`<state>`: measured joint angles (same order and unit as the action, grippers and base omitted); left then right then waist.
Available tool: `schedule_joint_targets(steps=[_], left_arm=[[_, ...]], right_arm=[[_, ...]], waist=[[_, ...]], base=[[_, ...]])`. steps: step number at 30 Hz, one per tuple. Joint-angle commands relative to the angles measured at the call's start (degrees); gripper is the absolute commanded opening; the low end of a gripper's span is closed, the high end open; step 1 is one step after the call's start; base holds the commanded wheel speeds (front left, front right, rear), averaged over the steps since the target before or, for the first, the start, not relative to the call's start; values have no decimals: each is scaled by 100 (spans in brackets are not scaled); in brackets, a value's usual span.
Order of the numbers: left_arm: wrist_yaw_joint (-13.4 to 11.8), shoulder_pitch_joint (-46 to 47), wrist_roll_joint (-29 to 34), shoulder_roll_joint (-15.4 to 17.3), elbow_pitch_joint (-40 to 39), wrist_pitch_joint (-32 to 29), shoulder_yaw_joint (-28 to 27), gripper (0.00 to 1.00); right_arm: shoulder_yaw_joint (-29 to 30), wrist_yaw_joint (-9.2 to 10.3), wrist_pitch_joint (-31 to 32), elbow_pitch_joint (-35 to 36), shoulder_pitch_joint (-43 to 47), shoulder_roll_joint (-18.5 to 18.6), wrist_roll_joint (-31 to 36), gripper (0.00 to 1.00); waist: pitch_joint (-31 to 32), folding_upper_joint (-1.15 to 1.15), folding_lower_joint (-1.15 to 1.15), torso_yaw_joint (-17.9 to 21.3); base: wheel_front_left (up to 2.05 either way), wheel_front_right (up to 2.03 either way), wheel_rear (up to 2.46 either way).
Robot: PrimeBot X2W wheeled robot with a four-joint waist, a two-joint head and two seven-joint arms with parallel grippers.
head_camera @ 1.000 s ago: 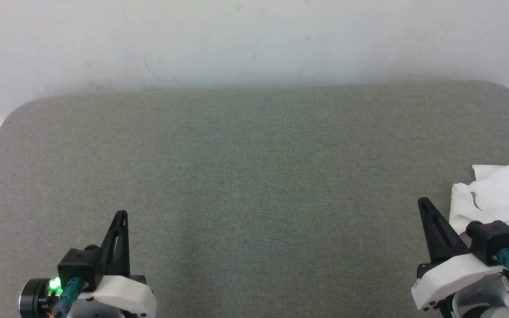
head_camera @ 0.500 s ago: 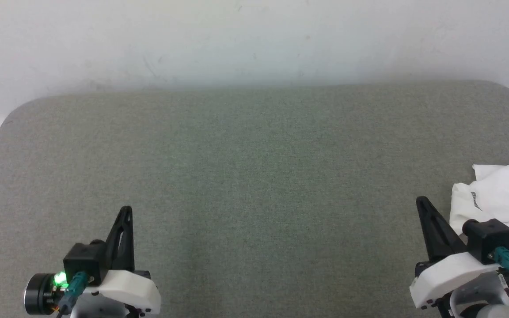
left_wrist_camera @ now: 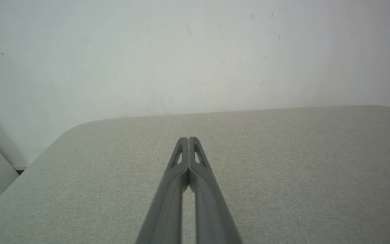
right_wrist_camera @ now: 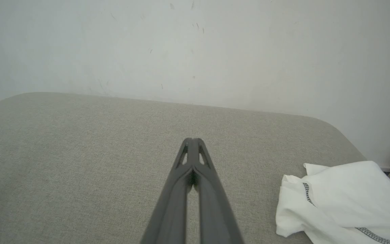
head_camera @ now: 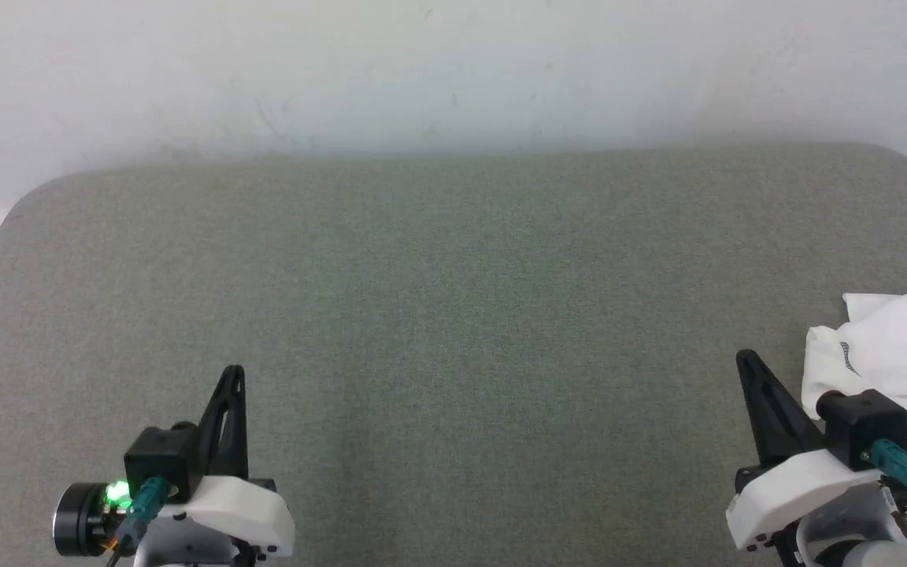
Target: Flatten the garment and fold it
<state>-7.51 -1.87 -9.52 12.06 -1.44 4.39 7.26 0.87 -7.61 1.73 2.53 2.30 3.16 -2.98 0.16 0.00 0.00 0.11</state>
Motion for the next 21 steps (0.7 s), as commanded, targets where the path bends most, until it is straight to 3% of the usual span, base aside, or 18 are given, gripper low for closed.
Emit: schedule_joint_targets(steps=[1, 21], left_arm=[[72, 92, 98, -83, 29, -45, -78, 0], [475, 148, 605, -579, 97, -279, -463, 0]], right_arm=[[-16, 9, -52, -36, -98, -19, 40, 0], [-58, 11, -124, -165, -176, -25, 193, 0]], waist=[[-1, 0, 0, -1], [-10, 0, 0, -7]], base=[[0, 0, 0], [0, 0, 0]])
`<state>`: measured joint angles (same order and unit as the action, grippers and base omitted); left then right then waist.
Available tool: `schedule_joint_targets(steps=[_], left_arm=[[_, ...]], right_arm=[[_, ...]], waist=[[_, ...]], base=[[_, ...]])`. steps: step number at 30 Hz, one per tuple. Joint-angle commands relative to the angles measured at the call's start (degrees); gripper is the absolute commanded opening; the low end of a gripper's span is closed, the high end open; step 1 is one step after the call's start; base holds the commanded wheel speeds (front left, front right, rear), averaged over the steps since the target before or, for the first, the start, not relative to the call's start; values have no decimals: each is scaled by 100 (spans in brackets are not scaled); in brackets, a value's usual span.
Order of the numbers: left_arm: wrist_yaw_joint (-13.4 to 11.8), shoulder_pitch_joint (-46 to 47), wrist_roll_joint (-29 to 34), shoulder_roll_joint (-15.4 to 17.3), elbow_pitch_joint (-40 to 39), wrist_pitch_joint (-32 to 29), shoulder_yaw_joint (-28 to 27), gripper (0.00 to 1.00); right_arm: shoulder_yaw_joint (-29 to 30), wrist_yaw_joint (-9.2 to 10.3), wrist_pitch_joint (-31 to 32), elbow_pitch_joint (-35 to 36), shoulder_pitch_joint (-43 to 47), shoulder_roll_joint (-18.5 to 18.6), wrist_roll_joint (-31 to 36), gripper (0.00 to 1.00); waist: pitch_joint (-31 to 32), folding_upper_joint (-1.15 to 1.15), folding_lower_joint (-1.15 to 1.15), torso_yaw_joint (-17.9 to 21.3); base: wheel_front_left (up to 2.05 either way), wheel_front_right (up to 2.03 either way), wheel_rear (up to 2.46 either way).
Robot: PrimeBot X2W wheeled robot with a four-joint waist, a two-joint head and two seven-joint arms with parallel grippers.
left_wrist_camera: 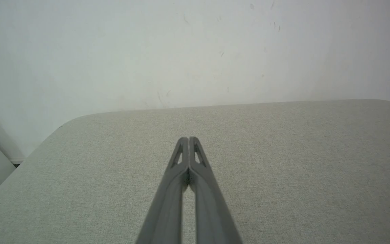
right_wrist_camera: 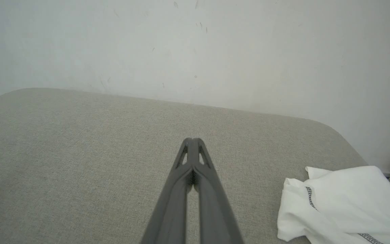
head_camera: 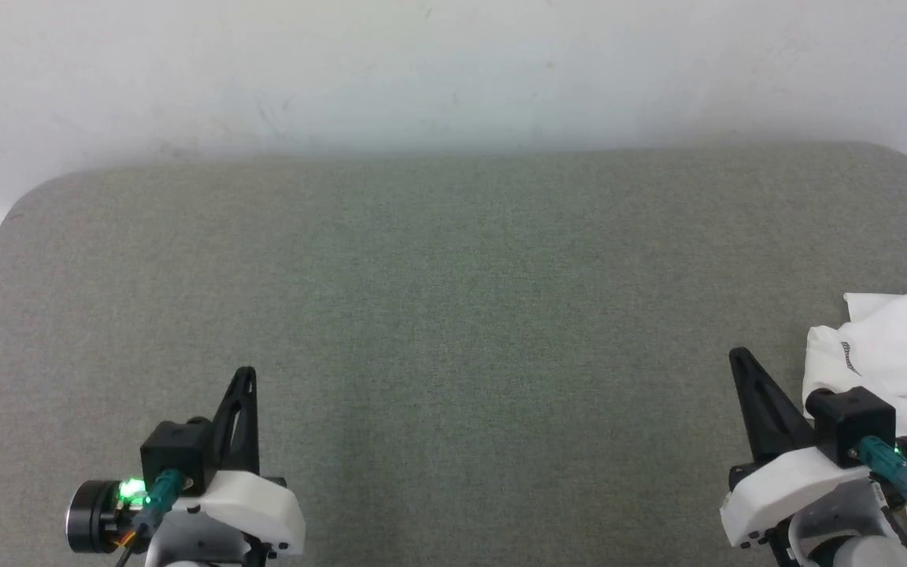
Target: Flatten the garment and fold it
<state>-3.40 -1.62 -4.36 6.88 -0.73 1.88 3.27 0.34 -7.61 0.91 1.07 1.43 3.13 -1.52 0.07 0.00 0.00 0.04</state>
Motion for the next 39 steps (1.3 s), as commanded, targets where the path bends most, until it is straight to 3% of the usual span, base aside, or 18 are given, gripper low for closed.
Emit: schedule_joint_targets(steps=[1, 14, 39], left_arm=[[84, 126, 114, -86, 30, -40, -83, 0], [340, 162, 436, -401, 73, -188, -327, 0], [340, 162, 436, -401, 73, -188, -327, 0]], right_arm=[[-7, 11, -45, -25, -93, -22, 55, 0], [-34, 12, -91, -107, -143, -25, 152, 0], [-34, 12, -91, -107, -143, -25, 152, 0]], waist=[[-1, 0, 0, -1], [-7, 0, 0, -4], [-7, 0, 0, -4]], base=[[0, 0, 0], [0, 0, 0], [0, 0, 0]])
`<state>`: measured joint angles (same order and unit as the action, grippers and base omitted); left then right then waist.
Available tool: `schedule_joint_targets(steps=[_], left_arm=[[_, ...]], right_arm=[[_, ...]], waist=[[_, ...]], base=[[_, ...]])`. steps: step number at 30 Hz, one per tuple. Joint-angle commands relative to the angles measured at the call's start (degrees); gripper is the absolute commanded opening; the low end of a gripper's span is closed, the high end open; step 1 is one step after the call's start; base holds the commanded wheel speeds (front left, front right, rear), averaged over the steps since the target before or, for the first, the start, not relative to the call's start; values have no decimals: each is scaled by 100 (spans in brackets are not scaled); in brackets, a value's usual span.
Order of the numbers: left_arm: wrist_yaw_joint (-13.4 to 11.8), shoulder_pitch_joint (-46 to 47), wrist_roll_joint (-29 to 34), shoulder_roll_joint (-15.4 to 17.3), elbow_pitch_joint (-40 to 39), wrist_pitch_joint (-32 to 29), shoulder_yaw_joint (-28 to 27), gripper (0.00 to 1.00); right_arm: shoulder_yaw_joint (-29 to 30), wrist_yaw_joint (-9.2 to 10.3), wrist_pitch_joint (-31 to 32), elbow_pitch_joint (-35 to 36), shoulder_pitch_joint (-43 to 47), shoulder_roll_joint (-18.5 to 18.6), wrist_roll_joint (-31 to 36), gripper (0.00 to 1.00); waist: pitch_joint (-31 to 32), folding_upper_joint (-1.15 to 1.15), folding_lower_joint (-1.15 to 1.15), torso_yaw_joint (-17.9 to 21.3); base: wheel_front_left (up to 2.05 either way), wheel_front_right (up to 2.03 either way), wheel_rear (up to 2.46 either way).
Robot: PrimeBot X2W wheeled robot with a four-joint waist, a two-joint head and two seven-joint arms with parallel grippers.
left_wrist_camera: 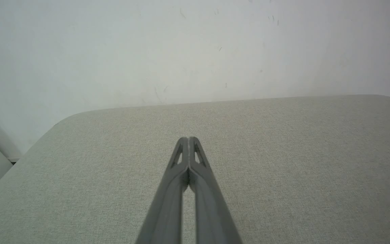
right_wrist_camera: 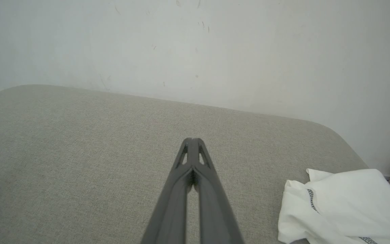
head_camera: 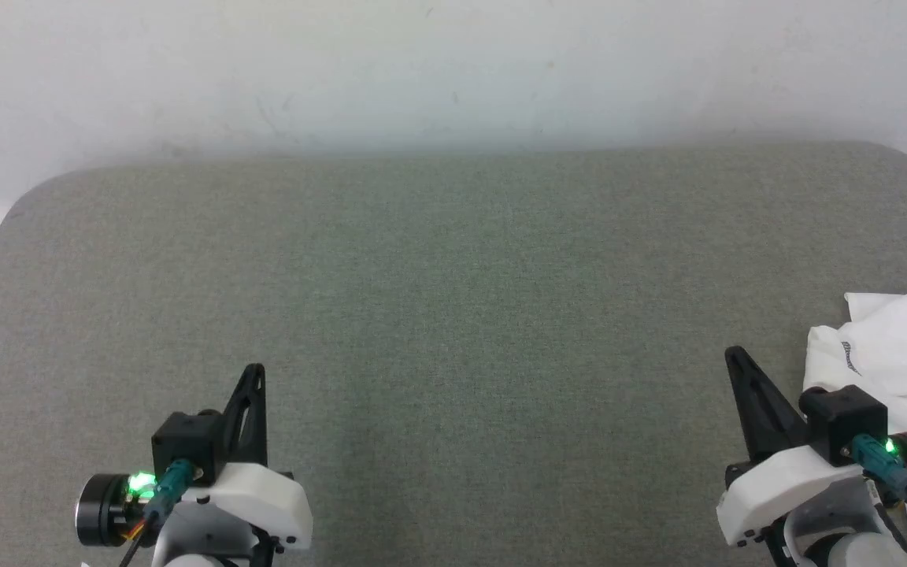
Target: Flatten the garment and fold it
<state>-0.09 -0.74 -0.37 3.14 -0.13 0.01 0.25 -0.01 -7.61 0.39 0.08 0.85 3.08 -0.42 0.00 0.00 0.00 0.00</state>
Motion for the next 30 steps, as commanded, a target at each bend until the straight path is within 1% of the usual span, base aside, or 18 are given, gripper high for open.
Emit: schedule_joint_targets(steps=[1, 30], left_arm=[[9, 74, 37, -26, 13, -1, -25, 0], [9, 74, 37, -26, 13, -1, -25, 0]], right_arm=[[1, 12, -39, -8, -85, -20, 42, 0], [1, 12, -39, -8, -85, -20, 42, 0]], waist=[[0, 0, 0, 0], [0, 0, 0, 0]], base=[[0, 0, 0], [0, 0, 0]])
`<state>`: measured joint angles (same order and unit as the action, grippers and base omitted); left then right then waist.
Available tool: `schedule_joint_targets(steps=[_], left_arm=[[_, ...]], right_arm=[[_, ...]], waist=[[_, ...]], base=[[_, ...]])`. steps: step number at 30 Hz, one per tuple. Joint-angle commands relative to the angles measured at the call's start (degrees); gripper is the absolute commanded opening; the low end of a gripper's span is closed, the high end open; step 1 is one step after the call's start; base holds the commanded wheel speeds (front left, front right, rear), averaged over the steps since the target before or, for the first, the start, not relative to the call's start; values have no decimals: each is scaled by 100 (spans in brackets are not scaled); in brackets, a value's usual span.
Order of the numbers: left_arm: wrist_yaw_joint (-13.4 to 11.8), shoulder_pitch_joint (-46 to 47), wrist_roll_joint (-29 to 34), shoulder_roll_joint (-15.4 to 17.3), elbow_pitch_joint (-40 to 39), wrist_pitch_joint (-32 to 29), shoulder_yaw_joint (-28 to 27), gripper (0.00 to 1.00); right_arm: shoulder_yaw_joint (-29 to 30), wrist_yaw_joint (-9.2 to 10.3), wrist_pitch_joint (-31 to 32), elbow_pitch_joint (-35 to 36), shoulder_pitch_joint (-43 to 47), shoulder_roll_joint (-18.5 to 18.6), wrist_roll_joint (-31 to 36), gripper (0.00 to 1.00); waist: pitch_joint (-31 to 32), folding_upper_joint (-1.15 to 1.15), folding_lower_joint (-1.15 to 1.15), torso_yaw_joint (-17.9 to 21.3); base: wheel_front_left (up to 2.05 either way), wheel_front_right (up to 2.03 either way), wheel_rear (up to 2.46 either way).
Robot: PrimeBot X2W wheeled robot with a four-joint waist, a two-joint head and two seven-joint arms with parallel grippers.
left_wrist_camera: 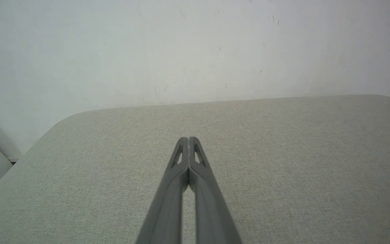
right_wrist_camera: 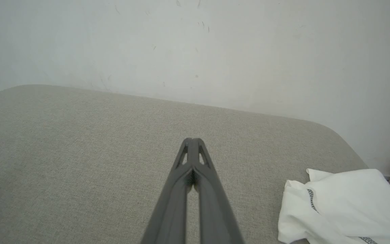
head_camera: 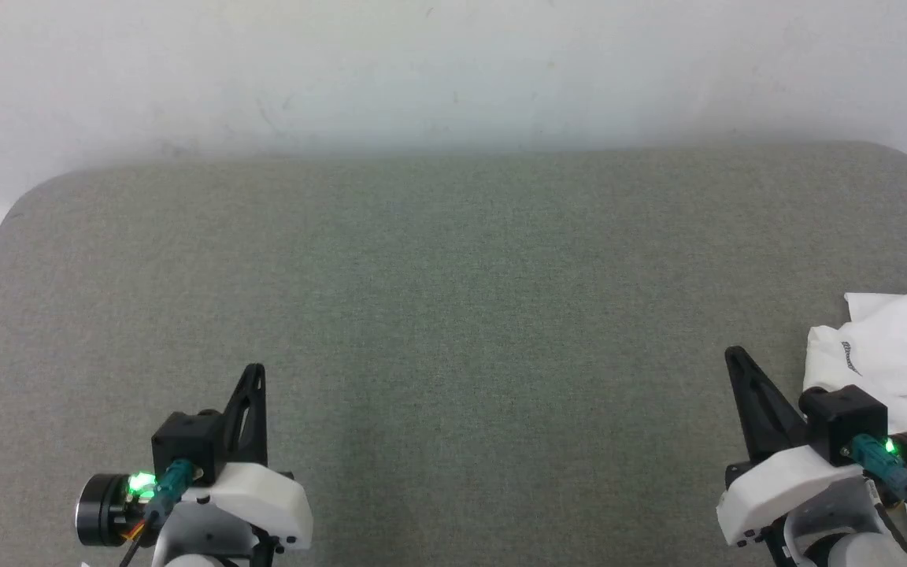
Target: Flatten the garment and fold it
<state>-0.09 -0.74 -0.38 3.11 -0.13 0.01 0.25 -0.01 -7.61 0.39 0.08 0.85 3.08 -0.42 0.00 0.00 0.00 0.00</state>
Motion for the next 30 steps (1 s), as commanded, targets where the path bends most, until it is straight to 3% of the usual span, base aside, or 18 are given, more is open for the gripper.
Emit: schedule_joint_targets(steps=[1, 30], left_arm=[[9, 74, 38, -24, 13, -1, -25, 0], [9, 74, 38, -24, 13, -1, -25, 0]], right_arm=[[1, 12, -39, -8, -85, -20, 42, 0], [1, 12, -39, -8, -85, -20, 42, 0]], waist=[[0, 0, 0, 0], [0, 0, 0, 0]], base=[[0, 0, 0], [0, 0, 0]])
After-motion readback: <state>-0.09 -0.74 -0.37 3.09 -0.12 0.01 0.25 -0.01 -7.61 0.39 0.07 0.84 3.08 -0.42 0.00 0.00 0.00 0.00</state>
